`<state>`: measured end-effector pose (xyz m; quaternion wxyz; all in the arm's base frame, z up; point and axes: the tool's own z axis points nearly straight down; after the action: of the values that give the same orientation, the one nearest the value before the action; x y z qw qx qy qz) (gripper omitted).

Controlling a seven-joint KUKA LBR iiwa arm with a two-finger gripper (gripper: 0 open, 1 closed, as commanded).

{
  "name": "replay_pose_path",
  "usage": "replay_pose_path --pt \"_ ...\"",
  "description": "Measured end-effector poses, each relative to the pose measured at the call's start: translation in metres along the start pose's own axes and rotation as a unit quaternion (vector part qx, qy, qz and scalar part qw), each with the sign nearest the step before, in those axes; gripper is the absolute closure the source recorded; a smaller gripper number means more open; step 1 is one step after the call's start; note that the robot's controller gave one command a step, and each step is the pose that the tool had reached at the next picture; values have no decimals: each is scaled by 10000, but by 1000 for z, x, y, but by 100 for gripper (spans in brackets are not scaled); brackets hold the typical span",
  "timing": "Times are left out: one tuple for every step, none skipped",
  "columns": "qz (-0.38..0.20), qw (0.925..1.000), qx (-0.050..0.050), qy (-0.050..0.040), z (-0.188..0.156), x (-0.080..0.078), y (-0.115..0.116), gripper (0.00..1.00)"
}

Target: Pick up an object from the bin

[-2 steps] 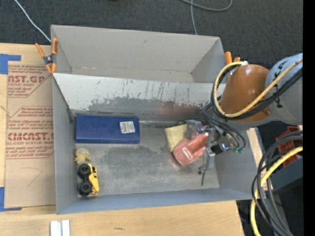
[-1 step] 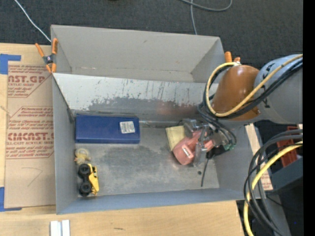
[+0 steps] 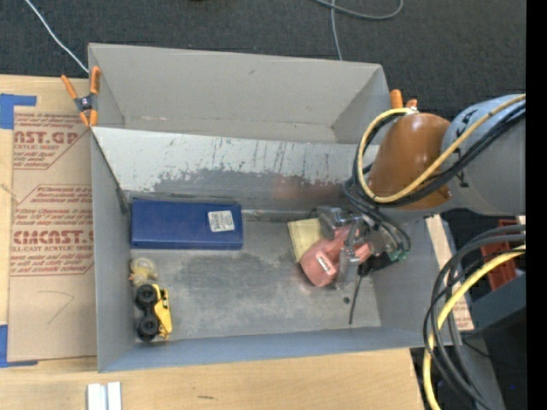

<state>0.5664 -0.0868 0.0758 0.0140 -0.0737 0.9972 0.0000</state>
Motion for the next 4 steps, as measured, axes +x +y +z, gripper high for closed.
replay_pose_path --pt "-462 9989 46 -44 1 -6 29 100" --pt "-462 9989 46 -44 1 -6 29 100" --pt "-515 9986 53 -61 -84 15 39 100" --pt "-481 9988 44 -68 -34 -20 33 0"
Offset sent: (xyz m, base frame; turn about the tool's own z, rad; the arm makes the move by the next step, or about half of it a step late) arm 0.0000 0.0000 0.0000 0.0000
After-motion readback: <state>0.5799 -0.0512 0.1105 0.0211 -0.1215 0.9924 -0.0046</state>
